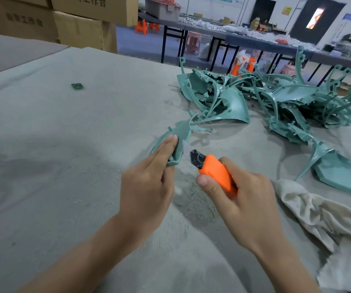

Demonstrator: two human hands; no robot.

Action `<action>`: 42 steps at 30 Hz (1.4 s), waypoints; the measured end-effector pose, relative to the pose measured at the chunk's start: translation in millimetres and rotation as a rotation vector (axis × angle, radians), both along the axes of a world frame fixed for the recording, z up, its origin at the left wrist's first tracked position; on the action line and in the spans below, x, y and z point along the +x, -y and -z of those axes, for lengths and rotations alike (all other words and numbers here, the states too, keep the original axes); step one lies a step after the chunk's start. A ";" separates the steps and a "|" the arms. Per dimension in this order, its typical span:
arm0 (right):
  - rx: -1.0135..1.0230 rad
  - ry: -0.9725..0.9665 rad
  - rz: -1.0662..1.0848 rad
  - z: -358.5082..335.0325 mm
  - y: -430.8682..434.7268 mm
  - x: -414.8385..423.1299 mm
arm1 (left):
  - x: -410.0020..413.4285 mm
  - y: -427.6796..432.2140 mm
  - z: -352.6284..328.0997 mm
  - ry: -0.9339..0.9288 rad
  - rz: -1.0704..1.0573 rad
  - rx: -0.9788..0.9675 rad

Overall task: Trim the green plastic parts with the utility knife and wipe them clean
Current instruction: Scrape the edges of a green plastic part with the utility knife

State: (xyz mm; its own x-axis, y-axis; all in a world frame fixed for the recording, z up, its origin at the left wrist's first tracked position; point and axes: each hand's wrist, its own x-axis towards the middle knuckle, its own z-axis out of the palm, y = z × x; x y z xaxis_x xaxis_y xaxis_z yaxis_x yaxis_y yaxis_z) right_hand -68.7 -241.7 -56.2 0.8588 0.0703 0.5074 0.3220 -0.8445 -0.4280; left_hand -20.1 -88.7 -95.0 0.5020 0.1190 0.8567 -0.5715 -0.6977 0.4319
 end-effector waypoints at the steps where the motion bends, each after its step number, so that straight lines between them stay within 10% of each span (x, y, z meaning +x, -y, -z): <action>1: 0.015 0.004 0.023 0.5 2.8 1.7 | -1.7 2.0 -0.3 -0.010 0.003 0.000; 42: 0.125 -0.066 -0.071 0.0 1.3 0.0 | -14.2 6.3 -10.7 -0.338 0.098 -0.022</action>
